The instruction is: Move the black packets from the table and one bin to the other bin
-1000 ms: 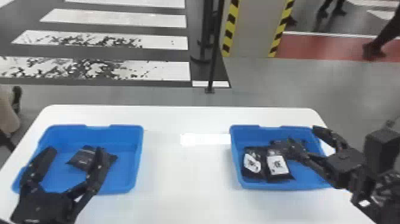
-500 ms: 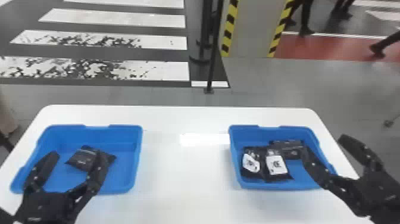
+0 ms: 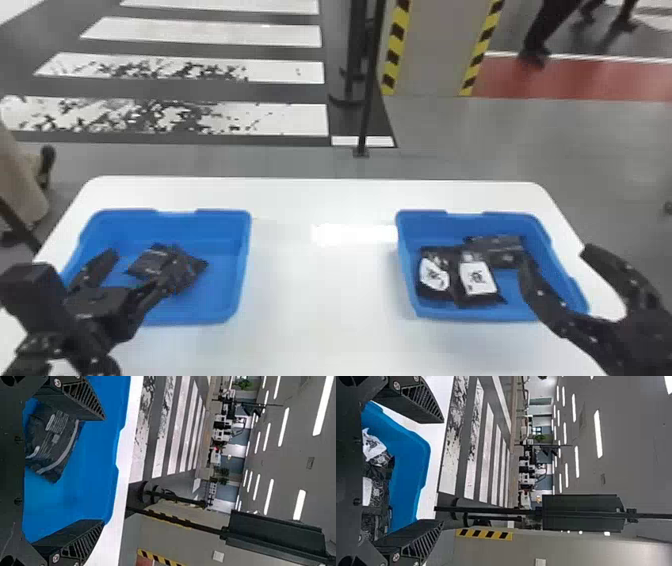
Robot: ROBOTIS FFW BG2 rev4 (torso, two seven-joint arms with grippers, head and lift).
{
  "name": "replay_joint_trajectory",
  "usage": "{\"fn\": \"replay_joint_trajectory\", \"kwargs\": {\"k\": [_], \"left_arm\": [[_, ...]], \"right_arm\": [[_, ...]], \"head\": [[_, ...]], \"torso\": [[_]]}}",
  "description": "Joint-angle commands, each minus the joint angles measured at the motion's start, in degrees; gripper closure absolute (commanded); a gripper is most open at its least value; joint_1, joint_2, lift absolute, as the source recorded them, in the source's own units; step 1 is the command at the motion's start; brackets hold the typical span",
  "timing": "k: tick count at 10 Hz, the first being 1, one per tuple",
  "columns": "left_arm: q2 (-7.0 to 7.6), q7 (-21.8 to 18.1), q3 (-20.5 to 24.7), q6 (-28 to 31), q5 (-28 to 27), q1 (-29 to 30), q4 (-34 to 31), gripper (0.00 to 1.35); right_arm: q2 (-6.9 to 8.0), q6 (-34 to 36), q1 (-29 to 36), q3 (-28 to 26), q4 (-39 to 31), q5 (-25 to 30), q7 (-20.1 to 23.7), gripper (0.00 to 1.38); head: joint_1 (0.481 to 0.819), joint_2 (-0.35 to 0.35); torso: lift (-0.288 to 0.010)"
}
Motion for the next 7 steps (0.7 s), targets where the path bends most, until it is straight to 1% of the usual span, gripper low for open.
{"fn": "replay_joint_trajectory", "kwargs": {"k": [1, 2, 3, 4, 5, 7], "left_arm": [[0.24, -0.13, 2.62, 3.33, 0.08, -4.05, 1.53, 0.11], [0.68, -0.13, 3.19, 4.31, 0.08, -5.88, 2.37, 0.11], [1.12, -0.13, 3.19, 4.88, 0.08, -7.29, 3.5, 0.11], [1.3, -0.13, 3.19, 6.42, 0.08, -8.27, 3.92, 0.11], [1.38, -0.13, 3.19, 9.1, 0.08, -9.12, 4.48, 0.11], [2.0, -0.75, 2.39, 17.81, -0.15, -11.79, 6.17, 0.11]], "right_arm": [[-0.18, 3.1, 2.74, -0.44, -2.33, 0.18, -0.07, 0.13], [-0.45, 6.05, 3.86, -1.02, -3.32, 0.64, 0.02, 0.13], [-1.06, 7.6, 5.27, -1.02, -4.02, 0.87, 0.02, 0.13], [-1.24, 8.72, 6.39, -1.13, -4.72, 1.55, 0.02, 0.13], [-1.33, 9.71, 7.1, -1.24, -5.29, 2.01, 0.2, 0.13], [-1.41, 11.39, 7.24, -1.47, -5.57, 2.92, 1.34, 0.13]], "head": [[0.695, -0.037], [0.695, -0.005], [0.695, 0.006], [0.695, 0.017], [0.695, 0.022], [0.695, 0.018]], "torso": [[-0.11], [-0.11], [-0.11], [-0.11], [-0.11], [-0.11]]}}
